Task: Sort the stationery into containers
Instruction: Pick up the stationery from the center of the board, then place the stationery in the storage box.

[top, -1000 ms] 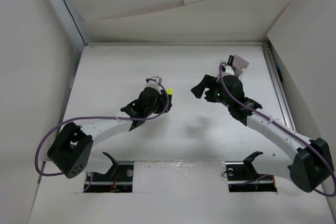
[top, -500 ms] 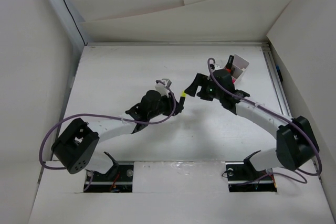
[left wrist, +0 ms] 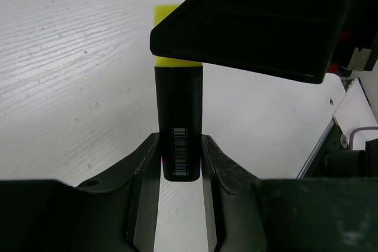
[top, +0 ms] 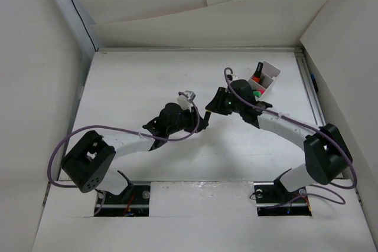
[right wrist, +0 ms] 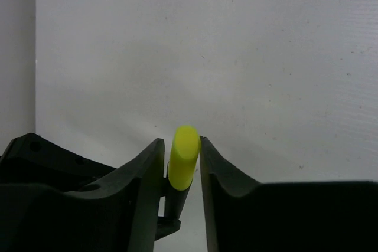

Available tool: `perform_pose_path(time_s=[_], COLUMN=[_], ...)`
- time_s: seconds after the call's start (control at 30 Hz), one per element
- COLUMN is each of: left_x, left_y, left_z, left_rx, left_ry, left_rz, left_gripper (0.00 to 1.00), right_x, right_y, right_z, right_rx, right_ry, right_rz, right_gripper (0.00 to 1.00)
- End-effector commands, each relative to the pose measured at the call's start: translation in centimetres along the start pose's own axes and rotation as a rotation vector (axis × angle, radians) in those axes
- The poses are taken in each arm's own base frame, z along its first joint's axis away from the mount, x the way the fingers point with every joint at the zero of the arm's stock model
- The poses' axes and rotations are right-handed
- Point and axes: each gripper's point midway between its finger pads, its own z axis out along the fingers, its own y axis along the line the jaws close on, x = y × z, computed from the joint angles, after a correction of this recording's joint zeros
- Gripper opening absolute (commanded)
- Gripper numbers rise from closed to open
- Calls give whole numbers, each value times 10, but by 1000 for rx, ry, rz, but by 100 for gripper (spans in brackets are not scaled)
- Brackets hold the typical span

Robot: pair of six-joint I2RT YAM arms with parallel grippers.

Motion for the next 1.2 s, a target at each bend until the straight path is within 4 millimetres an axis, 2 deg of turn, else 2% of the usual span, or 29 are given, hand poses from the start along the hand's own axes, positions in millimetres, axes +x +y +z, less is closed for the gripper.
perform_pose_path(time_s=[0.0, 0.03, 0.13, 0.2, 0.3, 0.43, 0.47, 0.5, 0.53, 0.57, 0.6, 0.63, 0.7, 0.77, 0.8, 0.83, 0.87, 0.9, 1.07, 1.17], left_x=[-10, -7, -10, -13, -12, -13, -12, -17, -16, -17, -19, -20, -25, -24, -22, -22, -22, -20, -23, -21], left_y=[-14, -12, -14, -17, -18, -21, -21, -24, -24, -25, -27, -26, -28, -27, -27, -27, -27, -25, -32, -30], left_z=[-2, -3, -4, -4, -4, -4, -7, -9, -12, -15, -16, -16, -20, -22, -24, -24, -24, -24, -30, -30], left_rx=[68, 67, 72, 84, 92, 105, 106, 117, 119, 125, 130, 121, 118, 119, 119, 119, 119, 113, 141, 136], left_ry=[-39, -38, -45, -48, -44, -48, -49, -67, -71, -80, -87, -93, -108, -109, -109, -109, -109, -99, -113, -104], left_rz=[35, 35, 37, 51, 61, 72, 73, 77, 78, 81, 82, 82, 92, 93, 93, 93, 93, 90, 97, 95], left_gripper=[10, 10, 13, 19, 39, 61, 73, 91, 100, 100, 100, 100, 100, 100, 100, 100, 100, 100, 100, 100], right_x=[-21, -23, -24, -29, -47, -71, -83, -88, -95, -106, -123, -132, -167, -189, -205, -216, -219, -229, -251, -259], right_y=[24, 26, 24, 24, 18, 8, 2, -4, -9, -27, -27, -37, -63, -82, -101, -105, -113, -125, -149, -158], right_z=[4, 4, 4, 2, -6, -19, -22, -26, -28, -32, -40, -45, -66, -86, -102, -113, -115, -126, -134, -120], right_rx=[-57, -63, -56, -45, -30, -11, 0, 22, 42, 100, 116, 160, 288, 392, 494, 529, 580, 641, 784, 828], right_ry=[-60, -66, -73, -95, -149, -217, -241, -258, -272, -310, -358, -383, -518, -624, -705, -757, -774, -827, -909, -904], right_rz=[-12, -4, -4, -4, 8, 18, 29, 24, 32, 39, 45, 46, 65, 79, 91, 102, 96, 100, 114, 101], right_gripper=[32, 24, 9, 5, 1, 1, 1, 1, 1, 1, 1, 1, 1, 1, 1, 1, 1, 1, 1, 1])
